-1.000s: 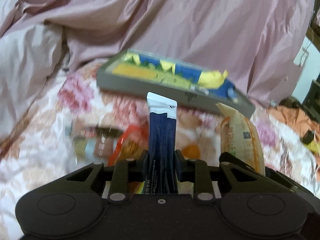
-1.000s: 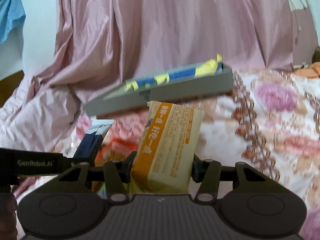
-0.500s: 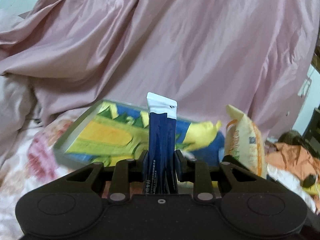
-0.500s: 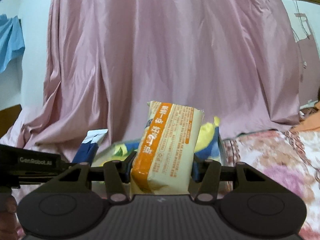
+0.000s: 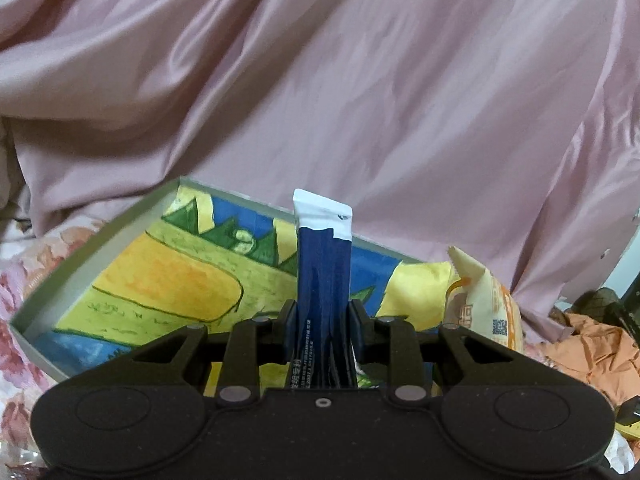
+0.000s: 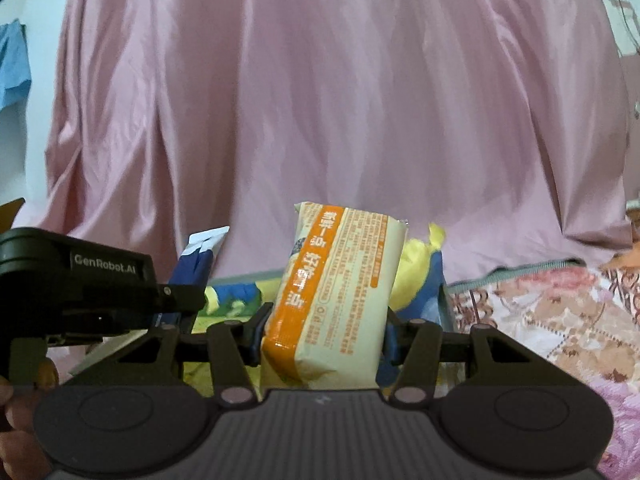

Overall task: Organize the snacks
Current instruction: 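Carry both packs into the grey tray and open both grippers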

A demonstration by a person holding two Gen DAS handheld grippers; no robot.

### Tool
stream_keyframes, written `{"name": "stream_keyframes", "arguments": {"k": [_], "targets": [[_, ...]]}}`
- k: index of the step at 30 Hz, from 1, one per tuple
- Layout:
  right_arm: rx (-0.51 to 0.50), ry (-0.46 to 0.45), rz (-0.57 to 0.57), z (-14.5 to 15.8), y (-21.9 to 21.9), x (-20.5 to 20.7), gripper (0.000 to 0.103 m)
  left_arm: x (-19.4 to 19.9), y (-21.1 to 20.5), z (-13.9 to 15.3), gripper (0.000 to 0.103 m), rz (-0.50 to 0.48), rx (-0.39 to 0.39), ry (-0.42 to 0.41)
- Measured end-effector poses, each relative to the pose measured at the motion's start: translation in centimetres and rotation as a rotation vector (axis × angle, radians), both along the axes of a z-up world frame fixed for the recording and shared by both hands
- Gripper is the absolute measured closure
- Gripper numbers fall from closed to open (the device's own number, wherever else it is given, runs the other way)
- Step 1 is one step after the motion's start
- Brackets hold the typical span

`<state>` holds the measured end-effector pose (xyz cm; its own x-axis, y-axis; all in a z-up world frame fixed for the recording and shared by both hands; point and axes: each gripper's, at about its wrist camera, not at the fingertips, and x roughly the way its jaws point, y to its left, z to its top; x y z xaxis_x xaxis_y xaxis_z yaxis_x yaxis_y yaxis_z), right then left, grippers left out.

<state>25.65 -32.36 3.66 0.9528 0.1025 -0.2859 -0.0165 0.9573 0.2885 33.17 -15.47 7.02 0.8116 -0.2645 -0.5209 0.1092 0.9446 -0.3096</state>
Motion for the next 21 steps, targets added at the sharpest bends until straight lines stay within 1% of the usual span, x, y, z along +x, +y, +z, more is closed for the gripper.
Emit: {"name": "stream_keyframes", "arguments": {"k": [3, 7, 10, 12, 13, 14, 15, 16, 19, 21], "targets": [[0.003, 0.040, 0.001, -0.7, -0.2, 0.6, 0.046, 0.6, 0.0, -0.8, 0.074, 0.008, 0.002, 0.025], [-0.039, 0.048, 0.001, -0.9, 0.4, 0.9, 0.046, 0.9, 0.0, -1.6, 0.073, 0.015, 0.011, 0.045], [-0.071, 0.055, -0.002, -0.9, 0.7, 1.0, 0.045, 0.7, -0.1, -1.5, 0.071, 0.024, 0.015, 0.046], [-0.102, 0.061, -0.007, -0.8, 1.0, 1.0, 0.044, 0.3, -0.1, -1.1, 0.064, 0.028, 0.017, 0.037], [-0.117, 0.062, -0.008, -0.8, 1.2, 1.0, 0.042, 0.1, 0.0, -0.9, 0.055, 0.031, 0.020, 0.032], [-0.128, 0.061, -0.003, -0.7, 1.4, 0.9, 0.041, -0.1, 0.0, -0.8, 0.048, 0.037, 0.021, 0.026], [-0.138, 0.056, -0.003, -0.5, 1.6, 0.8, 0.040, -0.3, 0.1, -0.5, 0.046, 0.045, 0.021, 0.018], [-0.149, 0.054, -0.003, -0.4, 1.7, 0.6, 0.035, -0.6, 0.2, -0.2, 0.041, 0.049, 0.019, 0.010], [-0.188, 0.028, -0.009, 0.0, 2.3, -0.3, 0.026, -1.8, 0.5, 0.7, 0.027, 0.055, 0.024, -0.018], [-0.206, 0.008, -0.019, 0.5, 2.6, -1.3, 0.021, -2.9, 0.8, 1.3, 0.021, 0.058, 0.033, -0.044]]}}
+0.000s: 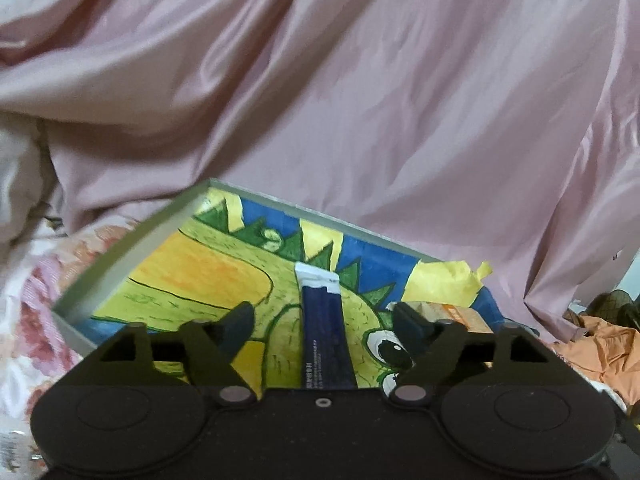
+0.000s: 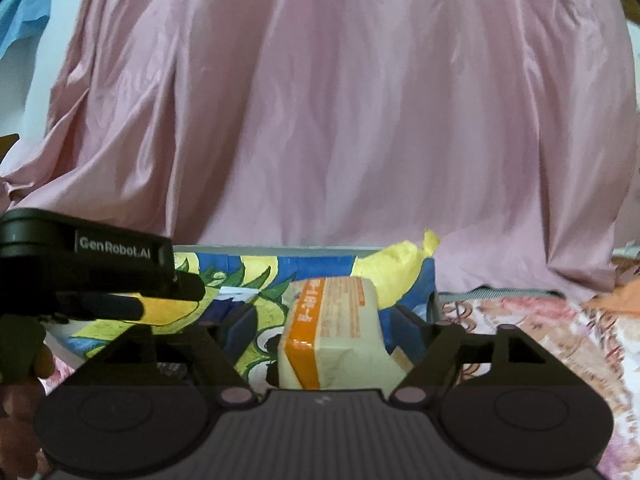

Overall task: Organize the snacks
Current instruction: 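Carry both packs into the grey tray and open both grippers, then move both tools back toward the remaining snacks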

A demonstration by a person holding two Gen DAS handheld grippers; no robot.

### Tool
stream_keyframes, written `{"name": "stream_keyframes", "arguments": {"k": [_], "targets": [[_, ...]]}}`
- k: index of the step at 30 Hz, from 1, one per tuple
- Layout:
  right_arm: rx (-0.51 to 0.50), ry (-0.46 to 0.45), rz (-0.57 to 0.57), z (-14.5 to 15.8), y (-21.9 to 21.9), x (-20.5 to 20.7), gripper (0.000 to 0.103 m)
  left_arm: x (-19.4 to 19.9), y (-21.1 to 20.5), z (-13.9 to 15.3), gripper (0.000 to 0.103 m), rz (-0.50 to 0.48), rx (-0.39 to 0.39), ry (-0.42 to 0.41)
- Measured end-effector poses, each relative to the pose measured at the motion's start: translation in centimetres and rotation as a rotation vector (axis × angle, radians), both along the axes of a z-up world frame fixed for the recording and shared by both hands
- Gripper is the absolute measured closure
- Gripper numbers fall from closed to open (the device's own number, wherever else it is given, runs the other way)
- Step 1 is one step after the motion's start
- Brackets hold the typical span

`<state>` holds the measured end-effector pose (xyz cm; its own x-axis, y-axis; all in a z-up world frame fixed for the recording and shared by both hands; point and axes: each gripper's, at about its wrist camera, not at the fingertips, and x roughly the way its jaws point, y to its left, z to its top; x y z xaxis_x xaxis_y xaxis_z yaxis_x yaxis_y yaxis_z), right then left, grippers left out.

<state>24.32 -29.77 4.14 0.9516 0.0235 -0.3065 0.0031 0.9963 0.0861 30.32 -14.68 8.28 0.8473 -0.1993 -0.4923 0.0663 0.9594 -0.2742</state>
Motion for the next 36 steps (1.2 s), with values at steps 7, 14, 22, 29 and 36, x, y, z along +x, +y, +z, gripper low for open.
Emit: {"name": "stream_keyframes", "arguments": {"k": [7, 14, 22, 29, 36], "targets": [[-0.027, -0.084, -0.035, 2.1, 0.1, -4.0, 0.002, -4.0, 1.3, 1.7, 0.002, 0.037, 0.015, -0.075], [-0.028, -0.106, -0.043, 3.3, 0.2, -7.1, 0.000, -7.6, 3.2, 2.9, 0.001, 0.106, 0.035, -0.100], [-0.076, -0.122, -0.009, 4.1, 2.5, -10.8, 0.000, -12.3, 6.0, 2.8, 0.001, 0.150, 0.077, -0.109], [-0.075, -0.099, 0.016, 3.4, 4.7, -13.8, 0.000, -16.6, 8.9, 1.8, 0.001, 0.192, 0.097, -0.076], [-0.063, -0.092, 0.041, 2.6, 6.5, -17.1, 0.000, -20.4, 10.6, 0.4, 0.001, 0.174, 0.127, -0.048]]}}
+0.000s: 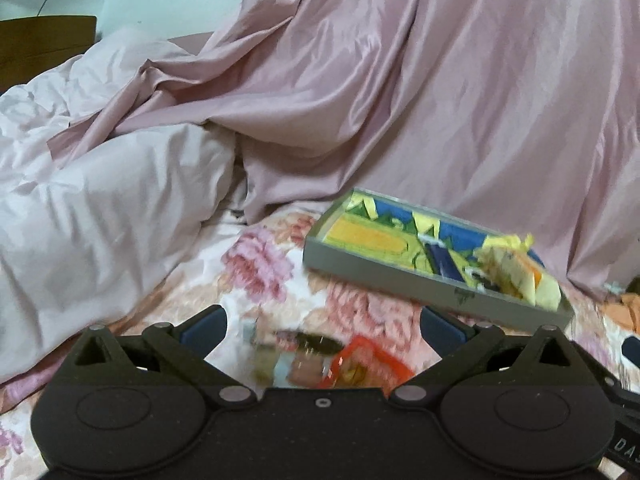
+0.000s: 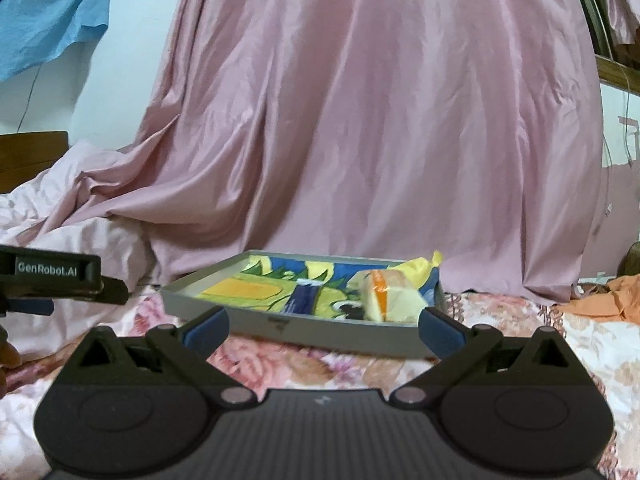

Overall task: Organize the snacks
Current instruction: 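Move both tools back toward the remaining snacks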

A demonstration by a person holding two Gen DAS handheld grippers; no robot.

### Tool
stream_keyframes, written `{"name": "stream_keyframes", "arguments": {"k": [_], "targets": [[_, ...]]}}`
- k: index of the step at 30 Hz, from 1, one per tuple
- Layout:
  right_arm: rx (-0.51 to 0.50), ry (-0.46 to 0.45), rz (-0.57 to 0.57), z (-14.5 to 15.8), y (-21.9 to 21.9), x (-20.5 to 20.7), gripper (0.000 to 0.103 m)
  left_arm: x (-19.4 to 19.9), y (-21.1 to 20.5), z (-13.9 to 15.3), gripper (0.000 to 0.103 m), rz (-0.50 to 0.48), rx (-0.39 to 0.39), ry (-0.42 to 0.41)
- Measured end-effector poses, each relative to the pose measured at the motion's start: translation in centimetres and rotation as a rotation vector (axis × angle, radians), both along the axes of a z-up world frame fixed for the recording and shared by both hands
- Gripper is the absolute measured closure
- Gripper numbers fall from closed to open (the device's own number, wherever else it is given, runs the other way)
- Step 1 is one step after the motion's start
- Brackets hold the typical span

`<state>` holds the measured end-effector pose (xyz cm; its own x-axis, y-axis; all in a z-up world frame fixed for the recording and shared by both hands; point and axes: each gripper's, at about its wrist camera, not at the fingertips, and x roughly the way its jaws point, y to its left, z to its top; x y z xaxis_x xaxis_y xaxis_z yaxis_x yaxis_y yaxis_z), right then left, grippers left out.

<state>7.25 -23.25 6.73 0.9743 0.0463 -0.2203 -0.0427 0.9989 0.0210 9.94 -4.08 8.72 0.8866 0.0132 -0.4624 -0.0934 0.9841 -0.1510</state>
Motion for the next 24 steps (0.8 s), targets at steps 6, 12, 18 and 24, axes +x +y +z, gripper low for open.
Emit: {"name": "stream_keyframes", "arguments": {"k": [6, 12, 18, 24], "targets": [[-0.007, 0.009, 0.004, -1.0, 1.4, -3.2, 0.000, -3.1, 0.8, -1.5, 0.001, -0.048, 0.014, 0.027], [-0.025, 0.030, 0.007, -1.8, 2.3, -6.0, 0.000, -5.4, 2.1, -3.1, 0.001, -0.076, 0.014, 0.059], [-0.033, 0.098, 0.012, -2.7, 2.6, -7.5, 0.000, -6.5, 2.8, -4.4, 0.001, -0.105, 0.005, 0.093], [-0.030, 0.198, 0.010, -4.0, 2.6, -7.8, 0.000, -6.9, 2.6, -5.7, 0.001, -0.147, 0.034, 0.117]]}}
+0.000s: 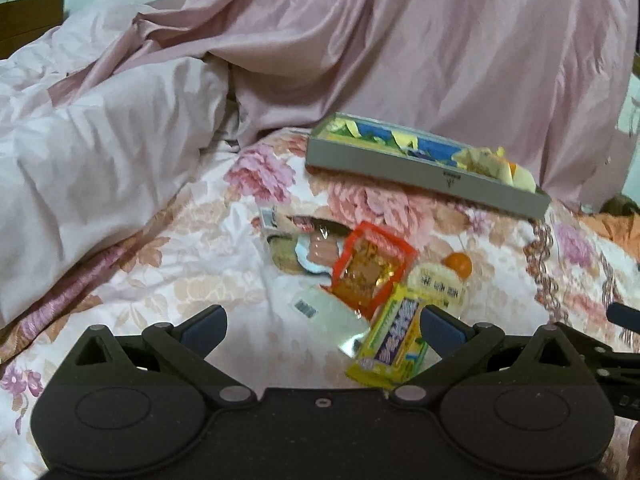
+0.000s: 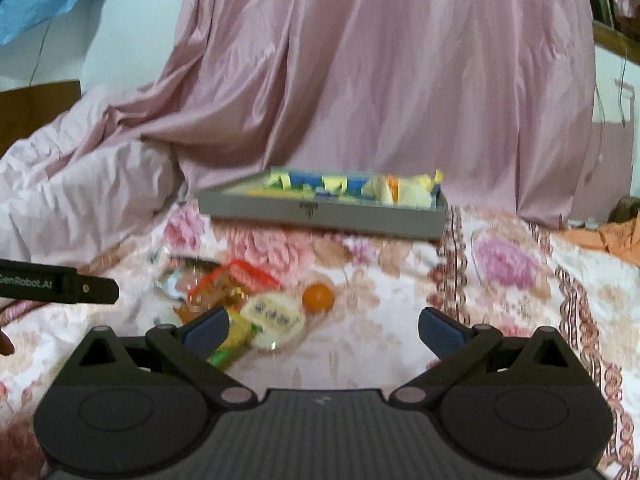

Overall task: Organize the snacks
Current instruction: 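Move both tools back toward the remaining snacks, then grasp the yellow biscuit pack with left gripper while right grasps round rice cracker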

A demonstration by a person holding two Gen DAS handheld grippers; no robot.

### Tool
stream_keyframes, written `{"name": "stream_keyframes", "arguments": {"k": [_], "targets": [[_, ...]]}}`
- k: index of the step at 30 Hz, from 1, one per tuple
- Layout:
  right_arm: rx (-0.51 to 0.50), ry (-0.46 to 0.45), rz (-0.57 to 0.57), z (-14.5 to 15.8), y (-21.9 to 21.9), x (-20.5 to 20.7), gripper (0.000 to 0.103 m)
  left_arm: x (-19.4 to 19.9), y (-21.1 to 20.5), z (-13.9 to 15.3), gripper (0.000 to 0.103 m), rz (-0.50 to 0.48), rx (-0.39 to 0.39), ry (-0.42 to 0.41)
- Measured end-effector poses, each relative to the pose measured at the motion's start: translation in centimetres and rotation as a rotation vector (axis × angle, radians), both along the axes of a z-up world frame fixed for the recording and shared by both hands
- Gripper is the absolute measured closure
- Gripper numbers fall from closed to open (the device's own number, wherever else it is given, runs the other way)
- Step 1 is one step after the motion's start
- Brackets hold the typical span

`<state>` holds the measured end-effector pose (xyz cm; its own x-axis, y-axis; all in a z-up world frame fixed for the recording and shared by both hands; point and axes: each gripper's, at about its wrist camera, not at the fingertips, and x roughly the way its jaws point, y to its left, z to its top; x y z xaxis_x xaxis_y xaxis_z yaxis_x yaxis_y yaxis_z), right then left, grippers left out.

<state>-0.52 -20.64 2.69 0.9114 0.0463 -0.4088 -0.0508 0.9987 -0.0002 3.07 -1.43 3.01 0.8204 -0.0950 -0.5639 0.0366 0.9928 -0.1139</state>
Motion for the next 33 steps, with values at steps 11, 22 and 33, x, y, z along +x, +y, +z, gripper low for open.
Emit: {"name": "stream_keyframes", "arguments": {"k": [11, 22, 33], "targets": [[-0.049, 0.136, 0.029, -2.6, 0.3, 1.7, 0.000, 0.8, -1.4, -2.1, 0.001, -0.084, 0.090, 0.059], [-0.042, 0.197, 0.043, -3.1, -1.1, 3.6, 0.000, 2.9, -4.3, -3.0, 0.001, -0.296, 0.261, 0.071], [-0.048, 0.213, 0.051, -3.8, -2.8, 6.5, 0.000, 6.7, -6.1, -5.0, 0.001, -0.471, 0.304, 0.171]]}}
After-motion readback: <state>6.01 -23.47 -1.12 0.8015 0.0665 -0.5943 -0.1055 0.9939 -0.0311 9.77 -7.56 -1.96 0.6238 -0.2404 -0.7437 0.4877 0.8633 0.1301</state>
